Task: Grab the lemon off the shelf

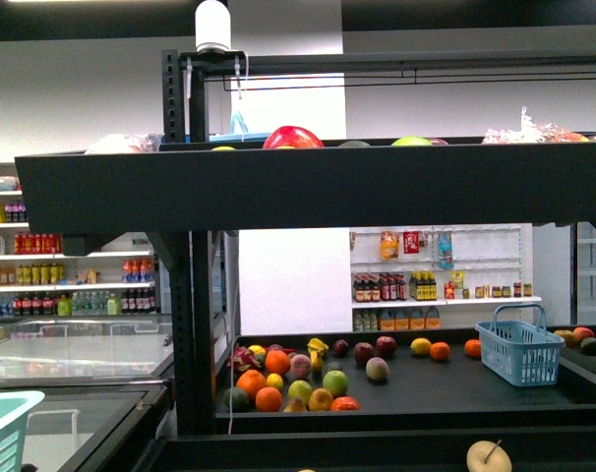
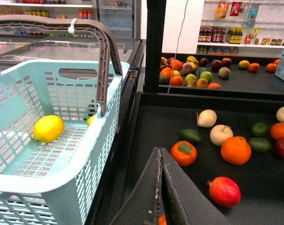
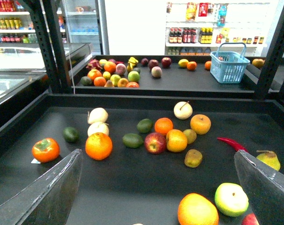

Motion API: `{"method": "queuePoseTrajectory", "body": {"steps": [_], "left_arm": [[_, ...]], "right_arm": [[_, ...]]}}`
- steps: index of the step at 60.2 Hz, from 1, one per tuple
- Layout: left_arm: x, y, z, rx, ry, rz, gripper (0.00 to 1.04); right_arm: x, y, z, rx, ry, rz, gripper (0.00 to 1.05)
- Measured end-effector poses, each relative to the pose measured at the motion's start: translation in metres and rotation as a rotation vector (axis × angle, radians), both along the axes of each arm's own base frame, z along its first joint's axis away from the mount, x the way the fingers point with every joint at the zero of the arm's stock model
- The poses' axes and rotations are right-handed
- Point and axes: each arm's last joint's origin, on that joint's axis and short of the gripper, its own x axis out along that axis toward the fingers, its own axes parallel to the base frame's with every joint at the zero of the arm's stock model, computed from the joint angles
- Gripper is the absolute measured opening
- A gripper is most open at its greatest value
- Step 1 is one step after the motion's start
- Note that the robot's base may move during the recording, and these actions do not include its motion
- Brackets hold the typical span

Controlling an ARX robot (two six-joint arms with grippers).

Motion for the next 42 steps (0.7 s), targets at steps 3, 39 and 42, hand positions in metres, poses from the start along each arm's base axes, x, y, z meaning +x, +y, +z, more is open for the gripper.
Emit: {"method": "queuePoseTrajectory", "body": {"steps": [3, 39, 42], "left_arm": [[0.0001, 0.0, -0.0042, 0.0, 0.003, 0.001, 0.03], [-0.0001, 0.0, -0.004, 0.0, 0.0, 0.0, 0.71], [-0.0001, 0.0, -0.004, 0.0, 0.0, 0.0, 0.8]], "right_arm": [[0.0, 0.0, 0.0, 0.0, 0.0, 0.0, 0.97], [0.0, 0.0, 0.0, 0.0, 0.0, 0.0, 0.97], [0.0, 0.0, 0.0, 0.0, 0.0, 0.0, 0.97]]}}
